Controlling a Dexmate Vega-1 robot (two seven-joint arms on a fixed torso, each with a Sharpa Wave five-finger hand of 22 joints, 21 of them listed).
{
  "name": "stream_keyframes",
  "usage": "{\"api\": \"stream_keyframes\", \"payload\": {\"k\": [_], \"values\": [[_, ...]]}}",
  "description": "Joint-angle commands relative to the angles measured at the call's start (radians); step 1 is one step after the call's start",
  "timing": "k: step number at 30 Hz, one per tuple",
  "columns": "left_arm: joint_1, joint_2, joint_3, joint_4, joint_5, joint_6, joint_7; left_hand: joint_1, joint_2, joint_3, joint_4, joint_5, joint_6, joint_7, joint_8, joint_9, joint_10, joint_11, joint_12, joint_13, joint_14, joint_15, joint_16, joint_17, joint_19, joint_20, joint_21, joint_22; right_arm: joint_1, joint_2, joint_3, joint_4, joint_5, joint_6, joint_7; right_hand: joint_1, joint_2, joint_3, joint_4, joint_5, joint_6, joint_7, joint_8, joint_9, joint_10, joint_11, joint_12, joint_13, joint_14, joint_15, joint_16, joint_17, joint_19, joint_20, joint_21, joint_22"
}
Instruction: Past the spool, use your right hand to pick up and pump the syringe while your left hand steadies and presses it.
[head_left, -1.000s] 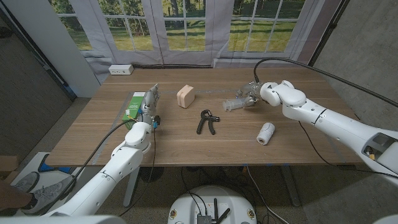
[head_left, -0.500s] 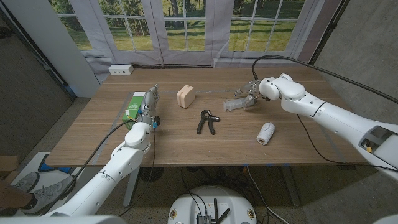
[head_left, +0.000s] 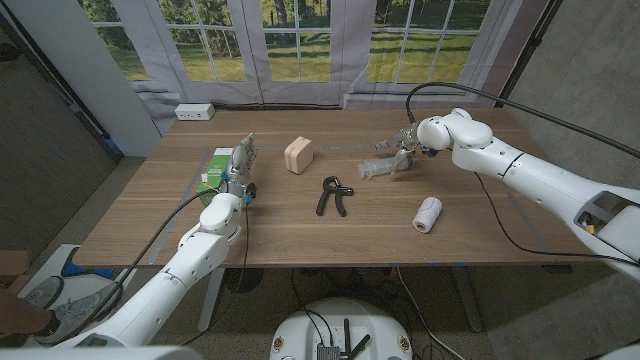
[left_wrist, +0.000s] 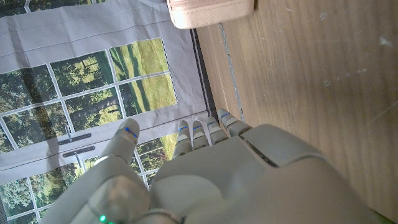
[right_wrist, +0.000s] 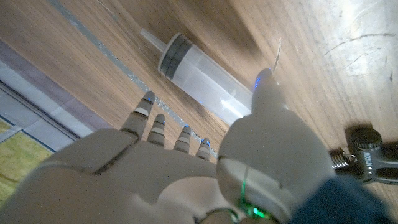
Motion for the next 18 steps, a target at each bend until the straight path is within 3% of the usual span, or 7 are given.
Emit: {"api": "stream_keyframes", "payload": {"k": [1, 12, 18], "values": [[-0.028, -0.006, 0.007, 0.046, -0.009, -0.013, -0.03, 0.007, 0.071, 0.005, 0.008, 0.003, 0.009, 0.001, -0.001, 0.002, 0.002, -0.003, 0.002, 0.003, -0.004, -0.027, 0.003, 0.003, 0.003, -0.031, -0.001, 0.003, 0.0, -0.02, 0.033, -0.021, 0.081, -0.003, 0.015, -0.015, -0.002, 0.0, 0.003, 0.008, -0.035, -0.002, -0.003, 0.0, -0.034, -0.001, 0.003, -0.004, -0.033, 0.011, -0.004, -0.008, -0.025, 0.005, -0.001, 0.002], [-0.044, -0.006, 0.009, 0.066, -0.013, -0.019, -0.047, 0.009, 0.071, 0.004, 0.008, 0.003, 0.005, 0.0, -0.003, 0.002, 0.001, -0.003, 0.001, 0.003, -0.006, -0.028, 0.003, 0.002, 0.002, -0.032, -0.002, 0.003, -0.041, -0.056, 0.109, -0.055, 0.227, -0.009, -0.036, -0.038, -0.001, -0.002, 0.008, 0.007, -0.065, -0.002, 0.001, -0.001, -0.078, -0.012, 0.002, -0.012, -0.066, 0.007, 0.001, -0.021, -0.053, -0.002, 0.0, 0.002], [-0.048, -0.003, 0.006, 0.071, -0.016, -0.026, -0.054, 0.01, 0.071, 0.004, 0.008, 0.003, 0.006, 0.001, -0.002, 0.002, 0.001, -0.003, 0.001, 0.003, -0.004, -0.028, 0.004, 0.002, 0.002, -0.032, -0.002, 0.003, -0.088, -0.078, 0.155, -0.086, 0.3, -0.026, -0.107, -0.048, 0.006, 0.001, 0.007, 0.007, -0.039, -0.001, 0.016, -0.001, -0.059, -0.016, 0.016, -0.017, -0.036, -0.027, 0.018, -0.035, -0.033, -0.024, 0.012, 0.001]]}}
